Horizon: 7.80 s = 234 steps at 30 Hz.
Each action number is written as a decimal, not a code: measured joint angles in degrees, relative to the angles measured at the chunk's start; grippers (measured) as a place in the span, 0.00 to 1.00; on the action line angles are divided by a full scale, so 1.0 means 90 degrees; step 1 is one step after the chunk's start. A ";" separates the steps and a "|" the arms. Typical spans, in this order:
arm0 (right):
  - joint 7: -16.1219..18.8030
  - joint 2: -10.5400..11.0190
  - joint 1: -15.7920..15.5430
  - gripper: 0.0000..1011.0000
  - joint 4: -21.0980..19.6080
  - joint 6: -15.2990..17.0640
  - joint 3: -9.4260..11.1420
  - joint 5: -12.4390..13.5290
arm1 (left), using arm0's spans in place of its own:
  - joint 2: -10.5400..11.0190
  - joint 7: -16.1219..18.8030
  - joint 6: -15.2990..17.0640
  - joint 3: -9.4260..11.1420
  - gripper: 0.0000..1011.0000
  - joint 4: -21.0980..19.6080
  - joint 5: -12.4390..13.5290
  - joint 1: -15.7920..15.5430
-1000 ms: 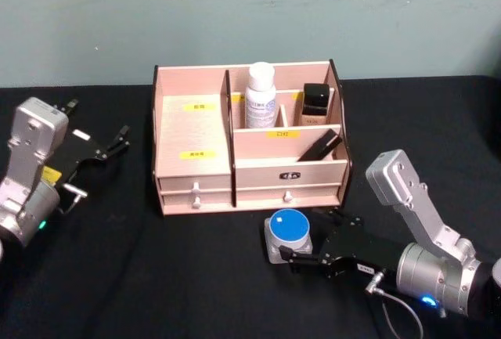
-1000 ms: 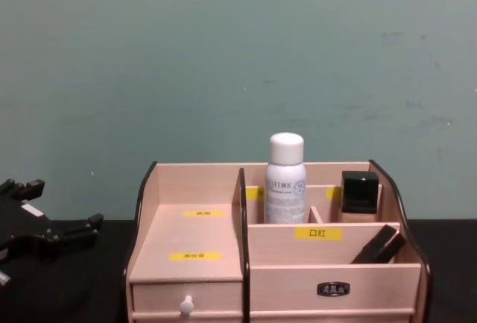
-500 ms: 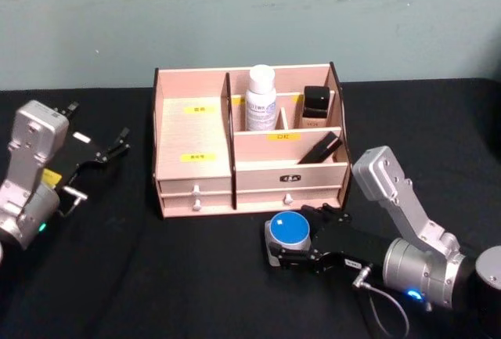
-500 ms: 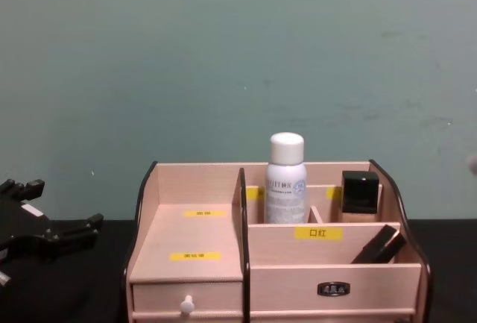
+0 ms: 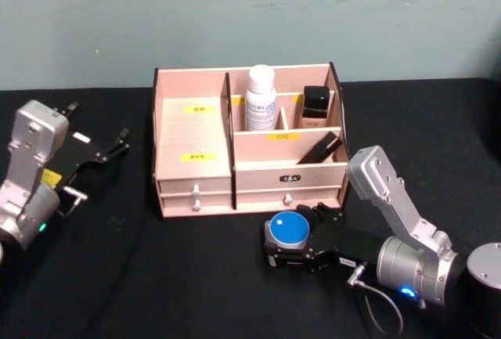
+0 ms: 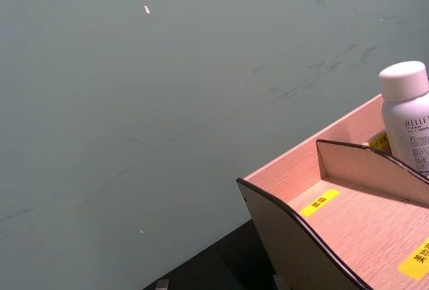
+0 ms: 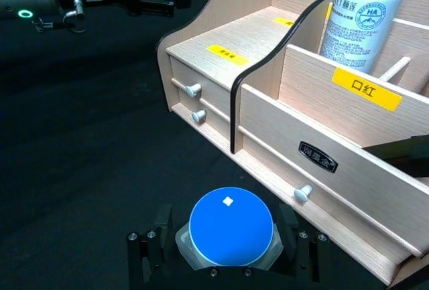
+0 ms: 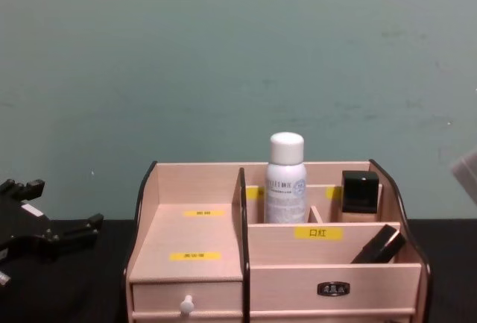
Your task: Pick up the facial cleanser and watermelon frost from the table and place them into the tiered storage box.
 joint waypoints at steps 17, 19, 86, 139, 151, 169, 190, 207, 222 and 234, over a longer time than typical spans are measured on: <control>-0.0030 -0.0058 0.0012 0.99 0.0070 -0.0007 -0.0015 -0.0123 | 0.0000 0.0000 0.0000 0.0000 0.99 0.0000 0.0000 0.0000; -0.0031 -0.0057 0.0011 0.99 0.0069 -0.0006 -0.0015 -0.0121 | 0.0000 0.0000 0.0000 0.0000 0.99 0.0000 0.0000 0.0000; 0.0241 -0.0609 0.1307 0.72 -0.0072 0.0053 -0.0396 -0.0025 | 0.0000 0.0000 0.0000 0.0000 0.99 0.0000 0.0000 0.0000; 0.0105 -0.2098 0.2839 0.72 0.2497 -0.0288 -0.0754 -0.0626 | 0.0000 0.0000 0.0000 0.0000 0.99 0.0000 0.0000 0.0000; 0.0111 -0.2093 0.2838 0.90 0.2496 -0.0289 -0.0754 -0.0615 | 0.0000 0.0000 0.0000 0.0000 0.99 0.0000 0.0000 0.0000; 0.0260 -0.1855 0.2626 0.99 0.1944 -0.0405 -0.0578 -0.0464 | 0.0000 0.0000 0.0000 0.0000 0.99 0.0000 0.0000 0.0000; 0.0163 -0.0256 0.0895 0.99 -0.0496 -0.0775 0.0478 0.0489 | 0.0000 0.0000 0.0000 0.0000 0.99 0.0000 0.0000 0.0000; -0.0700 0.0146 -0.0176 0.99 -0.0918 -0.1091 0.1500 0.0757 | 0.0000 0.0000 0.0000 0.0000 0.99 0.0000 0.0000 0.0000; -0.1740 -0.0433 0.0049 0.99 -0.0013 -0.1078 0.1912 0.0045 | 0.0000 0.0000 0.0000 0.0000 0.99 0.0000 0.0000 0.0000; -0.1996 -0.0884 0.0534 0.99 0.0743 -0.0945 0.1841 -0.0376 | 0.0000 0.0000 0.0000 0.0000 0.99 0.0000 0.0000 0.0000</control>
